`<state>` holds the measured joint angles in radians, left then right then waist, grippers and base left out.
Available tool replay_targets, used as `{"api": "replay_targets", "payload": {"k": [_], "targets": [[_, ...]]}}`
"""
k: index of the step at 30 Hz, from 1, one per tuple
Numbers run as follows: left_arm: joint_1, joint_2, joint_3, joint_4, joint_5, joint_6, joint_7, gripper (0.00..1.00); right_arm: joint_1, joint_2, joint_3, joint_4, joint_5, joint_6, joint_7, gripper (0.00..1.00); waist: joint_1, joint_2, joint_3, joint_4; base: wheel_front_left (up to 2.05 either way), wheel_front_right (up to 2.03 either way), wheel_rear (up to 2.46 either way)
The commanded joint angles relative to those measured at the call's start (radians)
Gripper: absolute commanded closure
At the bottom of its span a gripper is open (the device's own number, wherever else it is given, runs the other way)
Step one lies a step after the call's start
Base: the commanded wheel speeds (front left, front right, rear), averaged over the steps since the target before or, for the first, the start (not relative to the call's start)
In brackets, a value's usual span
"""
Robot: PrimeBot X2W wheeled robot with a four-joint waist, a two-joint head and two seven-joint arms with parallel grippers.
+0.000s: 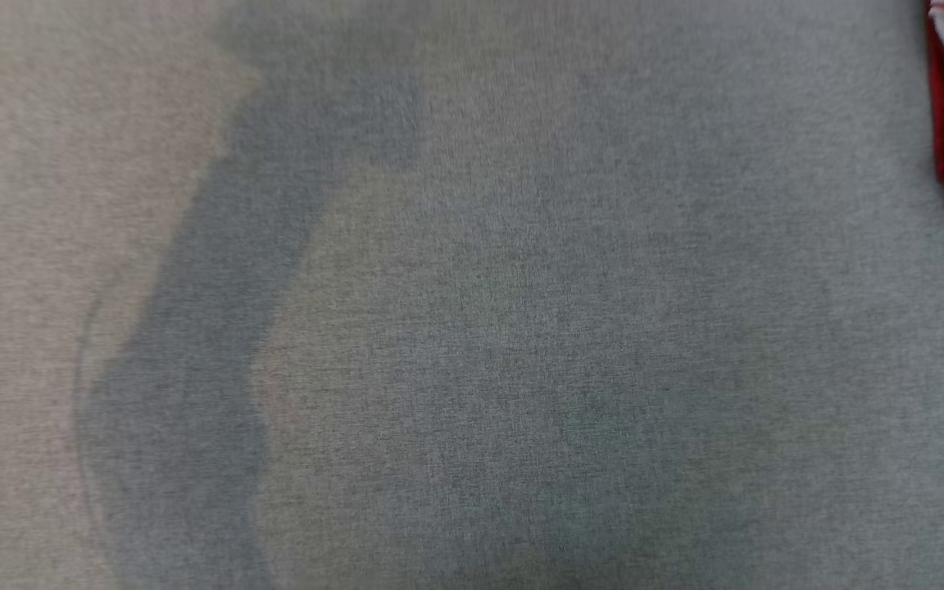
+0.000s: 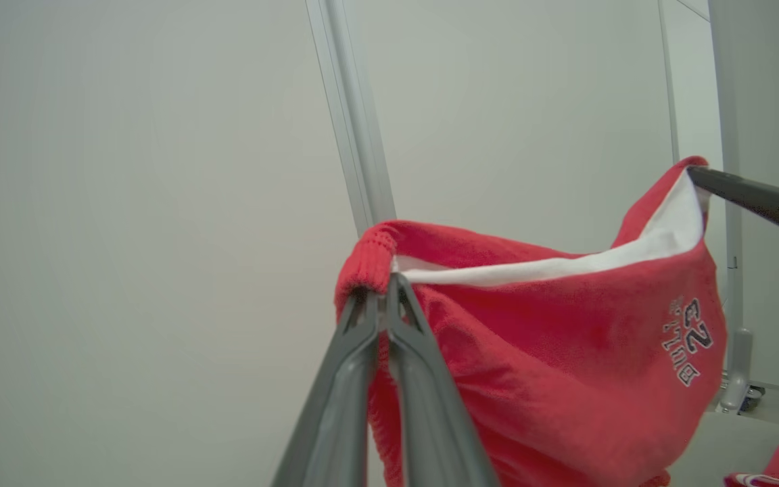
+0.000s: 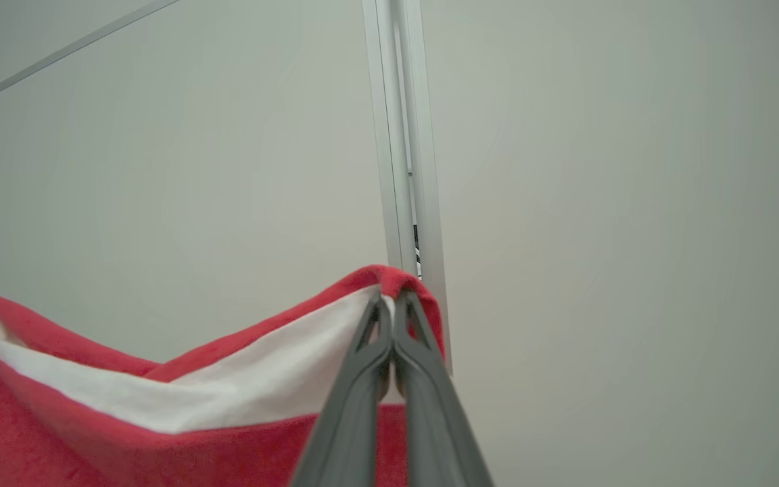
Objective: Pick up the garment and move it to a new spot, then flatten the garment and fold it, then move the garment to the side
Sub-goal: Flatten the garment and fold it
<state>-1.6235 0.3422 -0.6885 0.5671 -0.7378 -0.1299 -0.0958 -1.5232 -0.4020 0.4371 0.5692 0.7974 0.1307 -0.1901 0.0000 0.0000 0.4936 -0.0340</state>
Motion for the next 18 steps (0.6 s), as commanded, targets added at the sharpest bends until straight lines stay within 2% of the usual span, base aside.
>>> {"api": "replay_targets", "payload": {"k": [1, 8, 14, 18], "targets": [[-0.043, 0.01, -0.007, 0.024, -0.003, 0.0, -0.01, 1.0, -0.04, -0.001, 0.008, 0.023, -0.004, 0.0, -0.003, 1.0, 0.0, 0.0, 0.062, -0.014, 0.0, 0.0, 0.0], [-0.203, 0.009, -0.095, 0.156, -0.051, 0.0, -0.046, 1.0, -0.21, 0.008, 0.046, 0.167, 0.004, 0.0, -0.044, 1.0, 0.0, 0.0, 0.123, -0.037, 0.0, 0.0, 0.0], [-0.208, 0.007, -0.145, 0.209, -0.099, 0.0, -0.077, 1.0, -0.207, 0.008, 0.097, 0.2, 0.023, 0.0, -0.062, 1.0, 0.0, 0.0, 0.149, -0.047, 0.0, 0.0, 0.0], [-0.146, 0.003, -0.187, 0.217, -0.157, 0.0, -0.123, 1.0, -0.148, 0.001, 0.137, 0.196, 0.054, 0.0, -0.073, 1.0, 0.0, 0.0, 0.151, -0.049, 0.0, 0.0, 0.0]]}}
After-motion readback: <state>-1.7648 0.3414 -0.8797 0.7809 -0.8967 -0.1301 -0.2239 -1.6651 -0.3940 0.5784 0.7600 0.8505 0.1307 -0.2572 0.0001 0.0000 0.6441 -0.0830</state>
